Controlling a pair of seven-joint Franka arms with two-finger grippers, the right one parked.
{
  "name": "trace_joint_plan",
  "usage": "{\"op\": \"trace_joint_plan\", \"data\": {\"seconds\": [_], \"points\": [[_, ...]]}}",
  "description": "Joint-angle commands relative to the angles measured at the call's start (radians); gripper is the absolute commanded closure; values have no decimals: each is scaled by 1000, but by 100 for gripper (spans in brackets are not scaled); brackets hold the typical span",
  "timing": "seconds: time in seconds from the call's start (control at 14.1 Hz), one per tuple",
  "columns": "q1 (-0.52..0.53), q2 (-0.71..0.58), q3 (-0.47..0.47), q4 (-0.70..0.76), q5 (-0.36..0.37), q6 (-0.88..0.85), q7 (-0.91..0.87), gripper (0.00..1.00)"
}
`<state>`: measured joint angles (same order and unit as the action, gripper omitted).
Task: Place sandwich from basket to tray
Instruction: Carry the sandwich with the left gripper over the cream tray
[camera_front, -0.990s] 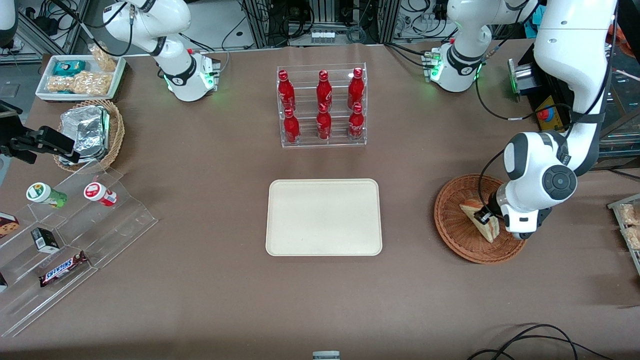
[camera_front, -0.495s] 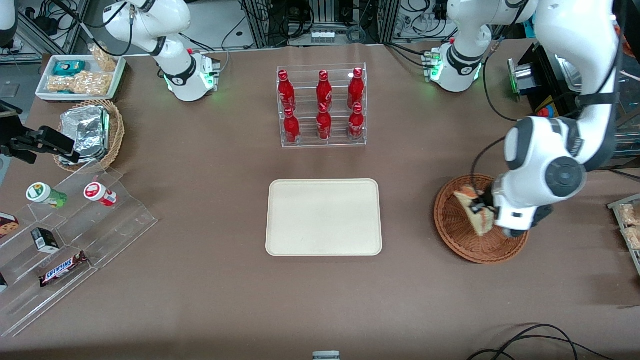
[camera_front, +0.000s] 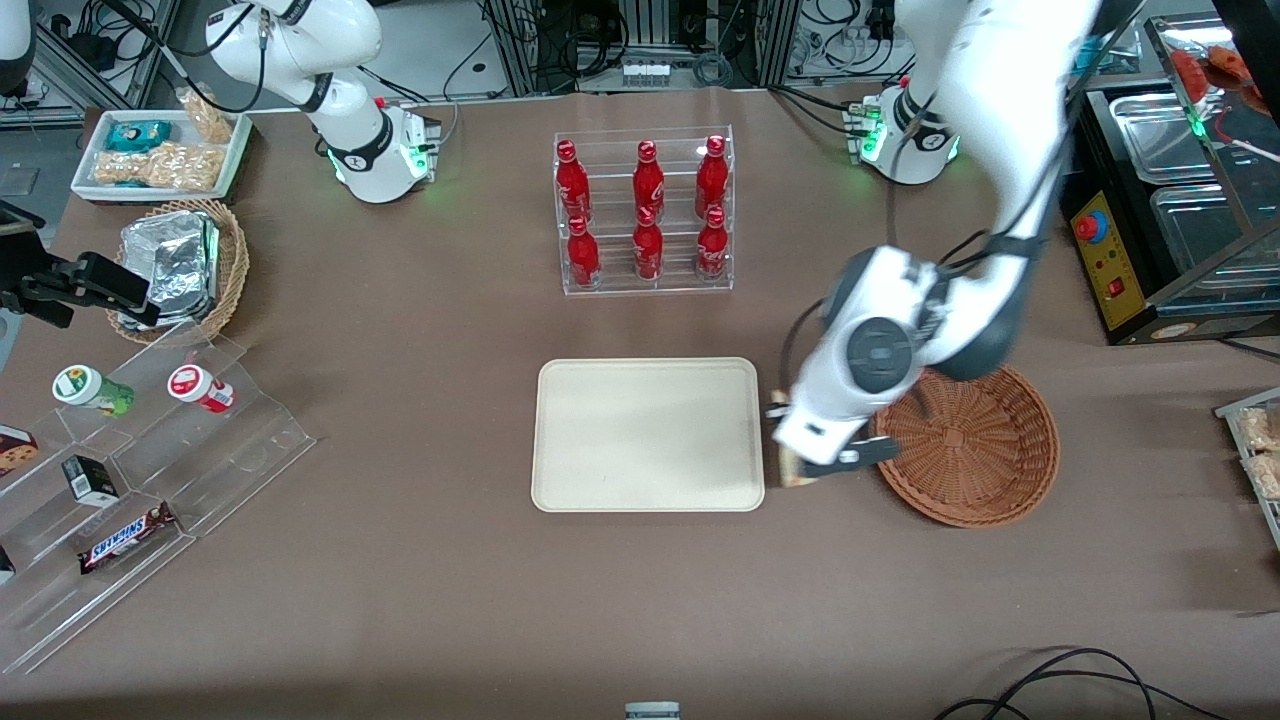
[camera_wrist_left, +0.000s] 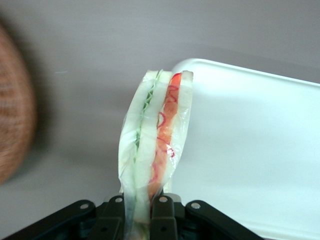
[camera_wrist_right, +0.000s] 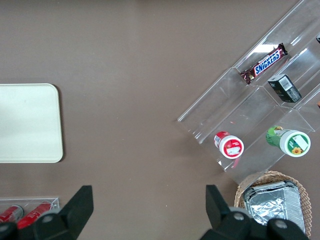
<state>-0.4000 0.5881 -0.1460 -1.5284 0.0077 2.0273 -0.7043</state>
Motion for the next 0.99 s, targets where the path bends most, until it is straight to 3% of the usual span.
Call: {"op": "trace_joint_plan", "data": {"seconds": [0.0,0.57,0.71,0.78,0.85,0.92], "points": [[-92,139,13,161,-5,37,-78,86],[-233,262,13,274,0,139,-170,86],[-246,289,13,274,-3,152,-190,80],[-252,301,13,267,-3,183,-199,73],[-253,303,13,264,-6,215,-205,43],[-252,299,11,264,-8,220,-225,0]]}}
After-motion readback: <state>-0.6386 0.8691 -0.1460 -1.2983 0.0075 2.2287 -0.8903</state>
